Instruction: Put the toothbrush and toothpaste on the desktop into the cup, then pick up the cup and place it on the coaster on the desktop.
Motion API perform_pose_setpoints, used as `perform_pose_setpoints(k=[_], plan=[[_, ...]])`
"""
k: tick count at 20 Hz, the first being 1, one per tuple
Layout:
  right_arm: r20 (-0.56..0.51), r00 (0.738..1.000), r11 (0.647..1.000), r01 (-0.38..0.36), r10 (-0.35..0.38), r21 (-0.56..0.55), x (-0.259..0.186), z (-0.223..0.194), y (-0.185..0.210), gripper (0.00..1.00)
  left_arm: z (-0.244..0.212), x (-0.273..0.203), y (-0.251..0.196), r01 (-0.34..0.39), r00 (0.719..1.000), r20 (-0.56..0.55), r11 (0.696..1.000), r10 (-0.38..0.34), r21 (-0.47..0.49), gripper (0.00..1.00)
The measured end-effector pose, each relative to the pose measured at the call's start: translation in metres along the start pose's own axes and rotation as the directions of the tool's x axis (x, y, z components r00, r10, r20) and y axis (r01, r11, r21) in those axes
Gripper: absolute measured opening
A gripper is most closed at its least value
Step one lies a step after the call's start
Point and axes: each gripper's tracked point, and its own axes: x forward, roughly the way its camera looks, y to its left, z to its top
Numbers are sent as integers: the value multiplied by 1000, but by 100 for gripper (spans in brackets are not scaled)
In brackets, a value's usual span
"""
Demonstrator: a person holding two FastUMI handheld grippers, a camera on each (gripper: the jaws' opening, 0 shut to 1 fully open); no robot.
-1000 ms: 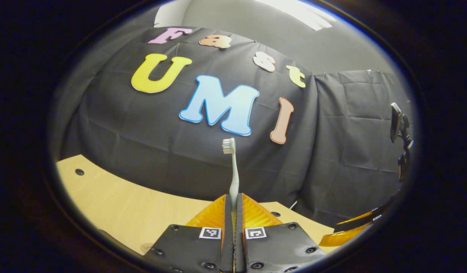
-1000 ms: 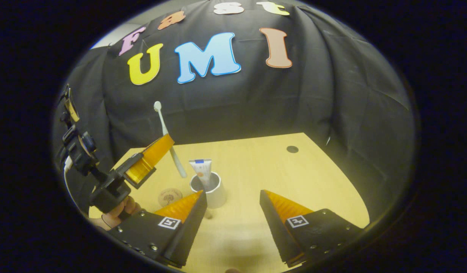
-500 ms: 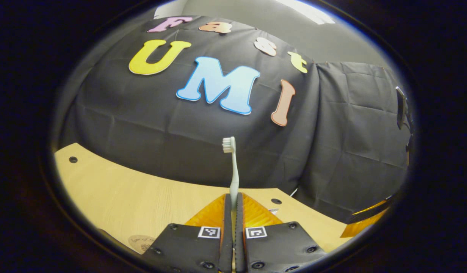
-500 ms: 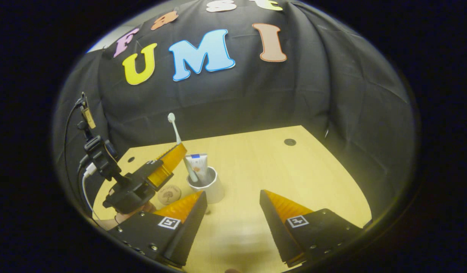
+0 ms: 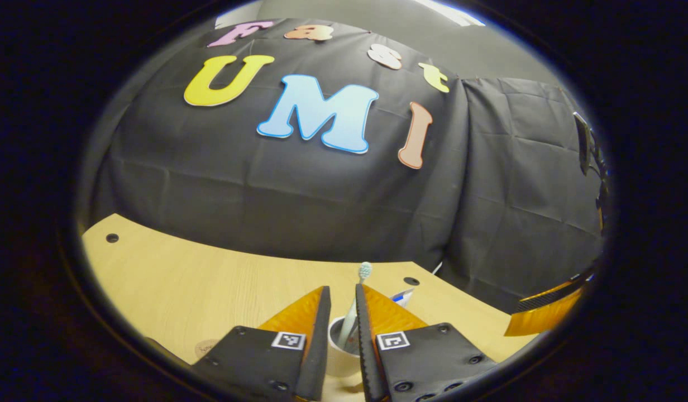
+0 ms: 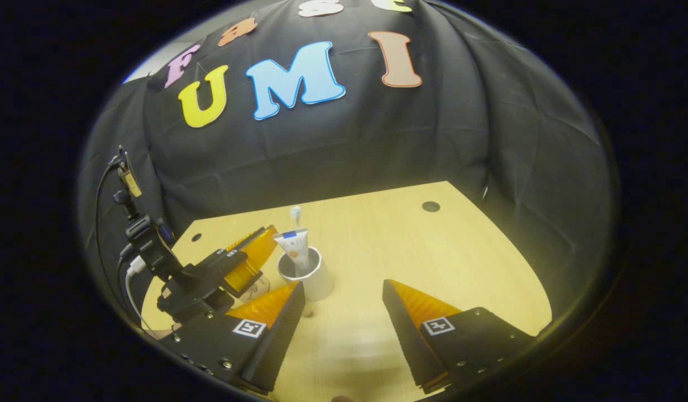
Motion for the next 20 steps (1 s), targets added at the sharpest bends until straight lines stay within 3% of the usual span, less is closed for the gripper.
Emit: perform_pose_setpoints(k=[2, 4, 7, 10, 13, 15, 18, 20], plan=[[2, 1000, 1000, -8, 8, -9, 1, 2, 4, 86, -1, -6, 2, -8, 1000, -14, 1000, 8, 5, 36], [-10, 1000, 1000, -19, 19, -16, 3, 2, 8, 86, 5, -15, 6, -25, 1000, -9, 1000, 25, 10, 50], [-35, 998, 999, -43, 43, -14, 8, 1, 20, 86, 16, -34, 8, -49, 999, 8, 999, 49, 16, 57], [-65, 996, 998, -64, 63, -5, 14, 1, 32, 86, 30, -53, 16, -79, 997, 29, 997, 78, 24, 82], [-98, 991, 996, -88, 88, 13, 21, 0, 49, 86, 41, -74, 26, -124, 991, 48, 992, 122, 38, 86], [-119, 988, 996, -93, 94, 20, 25, 0, 57, 86, 47, -88, 32, -151, 987, 53, 988, 149, 39, 96], [-176, 982, 997, -73, 72, -4, 33, -10, 65, 86, 50, -110, 42, -197, 980, 47, 980, 195, 42, 93], [-223, 973, 998, -60, 56, -13, 37, -17, 68, 87, 53, -121, 45, -215, 976, 49, 976, 213, 44, 96]])
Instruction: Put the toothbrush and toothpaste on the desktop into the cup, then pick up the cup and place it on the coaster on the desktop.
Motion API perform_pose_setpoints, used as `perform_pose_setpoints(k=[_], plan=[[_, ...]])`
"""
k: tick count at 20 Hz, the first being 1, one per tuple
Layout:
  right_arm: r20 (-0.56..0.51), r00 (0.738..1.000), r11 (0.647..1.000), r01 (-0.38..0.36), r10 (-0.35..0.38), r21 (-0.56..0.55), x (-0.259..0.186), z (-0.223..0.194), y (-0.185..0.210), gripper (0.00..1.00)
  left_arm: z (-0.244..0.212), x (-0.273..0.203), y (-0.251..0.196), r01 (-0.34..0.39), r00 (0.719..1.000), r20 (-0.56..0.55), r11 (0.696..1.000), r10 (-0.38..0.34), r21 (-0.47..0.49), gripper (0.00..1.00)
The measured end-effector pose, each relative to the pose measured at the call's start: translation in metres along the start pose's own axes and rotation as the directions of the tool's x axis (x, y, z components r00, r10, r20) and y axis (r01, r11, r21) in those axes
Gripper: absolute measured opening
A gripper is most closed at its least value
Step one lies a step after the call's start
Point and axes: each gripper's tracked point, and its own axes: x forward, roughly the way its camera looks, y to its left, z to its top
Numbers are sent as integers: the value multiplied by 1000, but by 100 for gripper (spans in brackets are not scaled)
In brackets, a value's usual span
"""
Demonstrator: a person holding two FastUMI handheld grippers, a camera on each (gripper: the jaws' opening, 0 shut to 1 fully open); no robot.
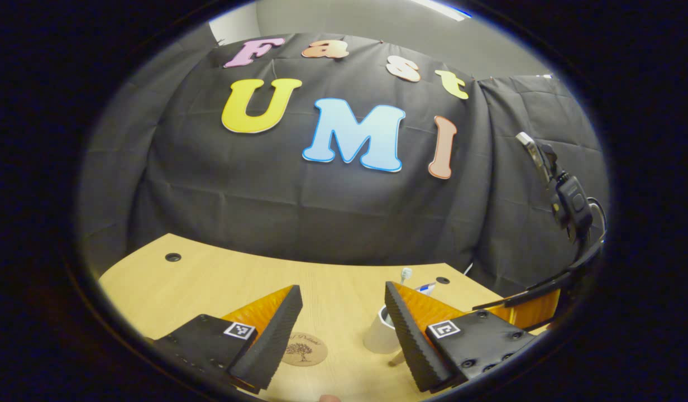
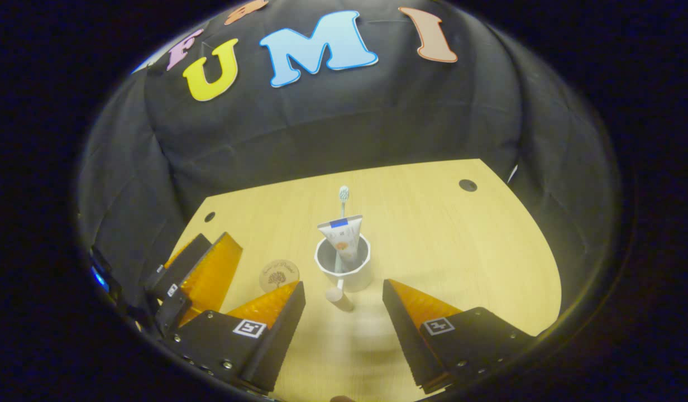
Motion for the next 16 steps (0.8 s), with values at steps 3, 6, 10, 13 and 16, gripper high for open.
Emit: perform_pose_setpoints(k=[3, 6, 10, 13, 16], plan=[[-69, 997, 1000, 16, -17, -17, 11, -6, 7, 87, 7, -15, 12, -38, 999, 10, 999, 38, 18, 96], [-140, 988, 997, 53, -62, -63, 22, -11, 6, 86, 9, -29, 19, -60, 998, 7, 998, 60, 35, 96], [-234, 967, 993, 85, -101, -79, 38, -19, 5, 86, 6, -45, 23, -61, 998, -11, 997, 62, 51, 96], [-298, 947, 992, 100, -118, -75, 52, -23, 4, 86, 5, -53, 25, -51, 998, -22, 998, 52, 46, 94], [-350, 927, 991, 113, -133, -77, 68, -31, 3, 86, 0, -58, 26, -38, 998, -38, 999, 40, 37, 94]])
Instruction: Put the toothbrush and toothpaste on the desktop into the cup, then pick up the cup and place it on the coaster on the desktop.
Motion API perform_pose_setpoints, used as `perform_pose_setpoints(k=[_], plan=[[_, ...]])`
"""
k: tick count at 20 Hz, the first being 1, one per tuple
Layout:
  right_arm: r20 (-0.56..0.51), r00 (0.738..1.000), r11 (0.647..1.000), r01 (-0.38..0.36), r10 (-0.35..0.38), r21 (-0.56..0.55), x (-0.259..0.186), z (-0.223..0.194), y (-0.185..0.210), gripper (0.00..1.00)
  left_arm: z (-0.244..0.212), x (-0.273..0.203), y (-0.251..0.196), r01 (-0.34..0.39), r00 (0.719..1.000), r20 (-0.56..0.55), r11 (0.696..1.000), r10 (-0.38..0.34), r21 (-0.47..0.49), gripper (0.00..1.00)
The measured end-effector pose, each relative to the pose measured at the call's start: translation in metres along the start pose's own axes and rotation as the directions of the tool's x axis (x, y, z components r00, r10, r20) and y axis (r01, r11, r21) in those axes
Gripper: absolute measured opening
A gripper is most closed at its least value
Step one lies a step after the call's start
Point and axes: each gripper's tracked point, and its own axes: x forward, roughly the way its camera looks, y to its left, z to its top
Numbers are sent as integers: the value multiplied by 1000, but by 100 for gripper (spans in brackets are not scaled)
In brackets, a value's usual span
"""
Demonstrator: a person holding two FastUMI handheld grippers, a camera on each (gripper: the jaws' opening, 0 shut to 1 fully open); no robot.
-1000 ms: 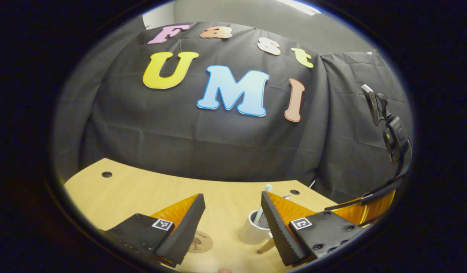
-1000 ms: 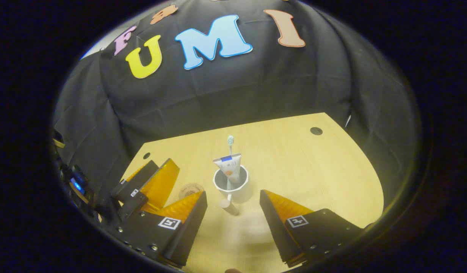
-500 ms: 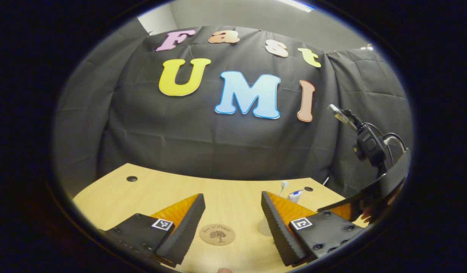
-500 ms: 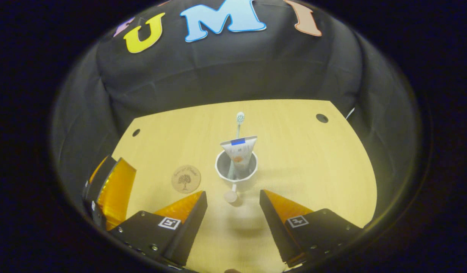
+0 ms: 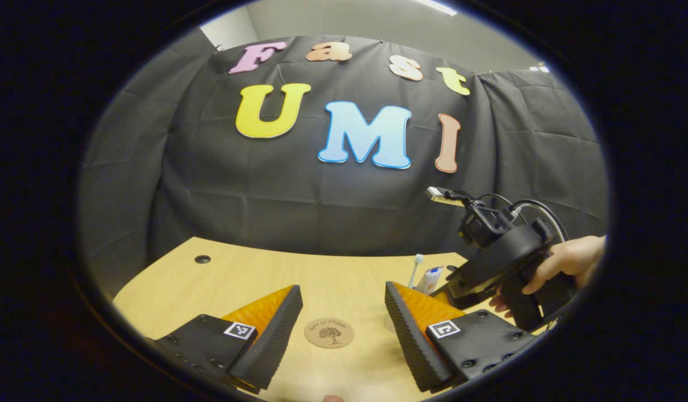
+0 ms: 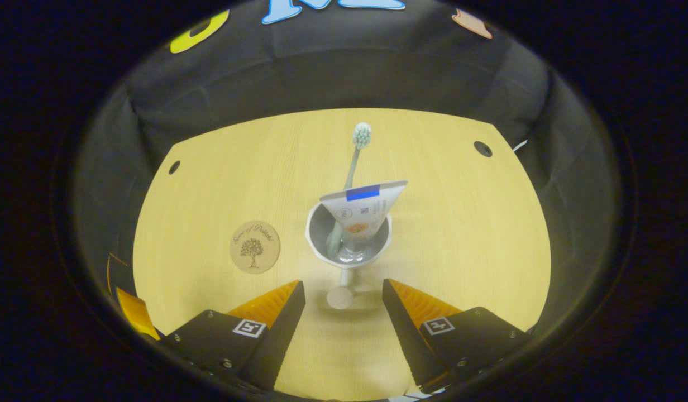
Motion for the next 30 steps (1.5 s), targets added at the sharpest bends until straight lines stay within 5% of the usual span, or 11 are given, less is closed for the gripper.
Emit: perform_pose_setpoints(k=[10, 13, 14, 16, 18, 25, 30], plan=[[-126, 992, 999, 22, -27, -35, 39, -1, 1, 82, -18, -5, 18, -27, 999, -46, 998, 25, -58, 99], [-144, 988, 997, 46, -54, -57, 46, -4, -4, 72, -20, -6, 23, -41, 998, -54, 997, 38, -61, 96], [-150, 987, 997, 45, -53, -59, 48, -5, -5, 60, -21, -7, 24, -45, 998, -55, 997, 42, -61, 99], [-170, 985, 998, 32, -42, -60, 50, -8, -5, 57, -22, -7, 25, -50, 997, -57, 997, 47, -62, 99], [-180, 983, 999, 32, -36, -23, 52, -11, -3, 31, -23, -10, 26, -56, 997, -60, 997, 52, -59, 96], [-150, 989, 999, 6, -12, -38, 48, -7, 2, 24, -26, -16, 33, -81, 995, -62, 995, 77, -60, 96], [-104, 993, 995, -57, 49, -78, 38, 0, 42, 24, -28, -27, 41, -104, 993, -60, 993, 101, -56, 96]])
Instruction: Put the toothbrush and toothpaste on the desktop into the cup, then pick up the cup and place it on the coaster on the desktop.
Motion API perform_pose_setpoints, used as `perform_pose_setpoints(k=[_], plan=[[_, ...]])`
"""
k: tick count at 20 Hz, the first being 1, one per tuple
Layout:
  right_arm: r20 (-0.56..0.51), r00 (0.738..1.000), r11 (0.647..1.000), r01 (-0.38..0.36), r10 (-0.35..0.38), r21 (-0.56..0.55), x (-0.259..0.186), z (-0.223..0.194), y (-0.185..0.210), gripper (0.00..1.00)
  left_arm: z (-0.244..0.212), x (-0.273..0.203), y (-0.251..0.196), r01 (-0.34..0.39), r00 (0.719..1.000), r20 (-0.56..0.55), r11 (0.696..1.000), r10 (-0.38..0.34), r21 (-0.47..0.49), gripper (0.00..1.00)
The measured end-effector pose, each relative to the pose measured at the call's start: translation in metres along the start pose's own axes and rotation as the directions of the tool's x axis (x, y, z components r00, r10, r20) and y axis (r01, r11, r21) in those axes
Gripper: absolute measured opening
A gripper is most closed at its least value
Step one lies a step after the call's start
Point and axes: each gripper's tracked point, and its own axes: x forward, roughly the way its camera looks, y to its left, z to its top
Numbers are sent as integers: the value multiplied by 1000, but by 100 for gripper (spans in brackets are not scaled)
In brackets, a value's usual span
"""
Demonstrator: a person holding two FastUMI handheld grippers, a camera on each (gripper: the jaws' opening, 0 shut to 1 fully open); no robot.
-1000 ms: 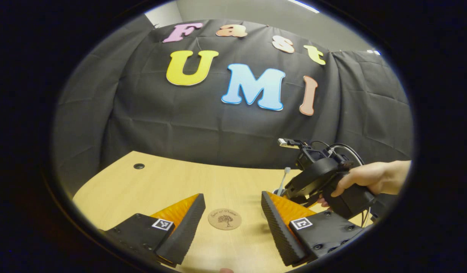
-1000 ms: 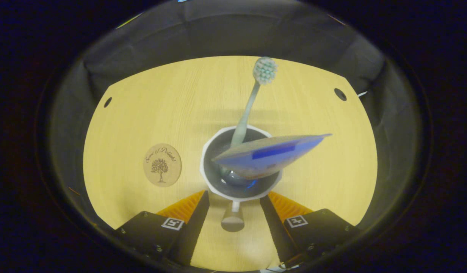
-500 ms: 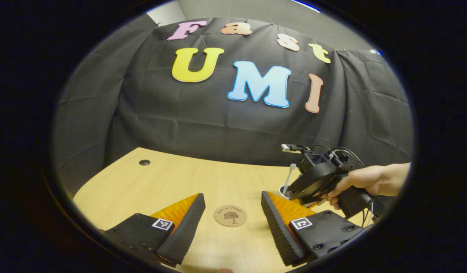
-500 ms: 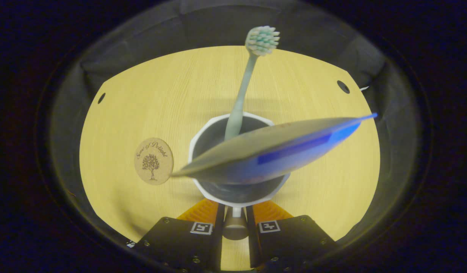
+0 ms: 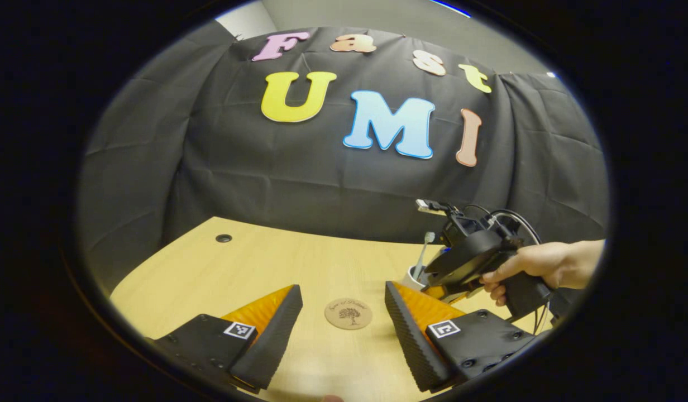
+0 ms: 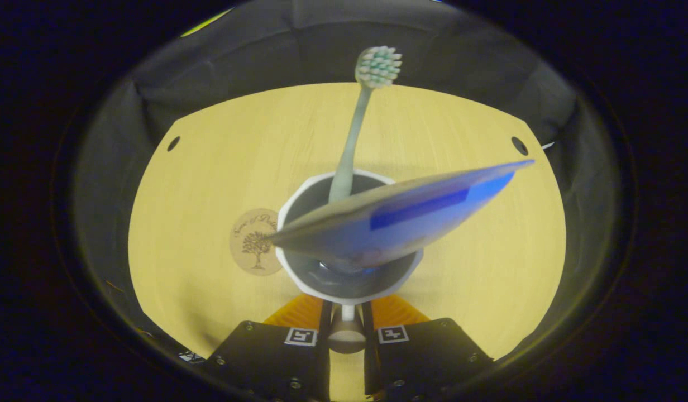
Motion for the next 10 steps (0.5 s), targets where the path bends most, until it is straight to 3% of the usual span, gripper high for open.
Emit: perform_pose_setpoints(k=[2, 5, 10], plan=[[8, 1000, 999, -4, 4, -43, -1, 2, 15, 28, -3, -6, 5, -11, 1000, -5, 1000, 11, -6, 96], [11, 1000, 995, -11, 12, -97, -1, 5, 36, 24, -7, -14, 13, -26, 1000, -12, 999, 26, -24, 99], [-21, 999, 988, -40, 38, -150, 6, 3, 71, 24, -14, -25, 29, -57, 998, -22, 998, 56, -37, 94]])
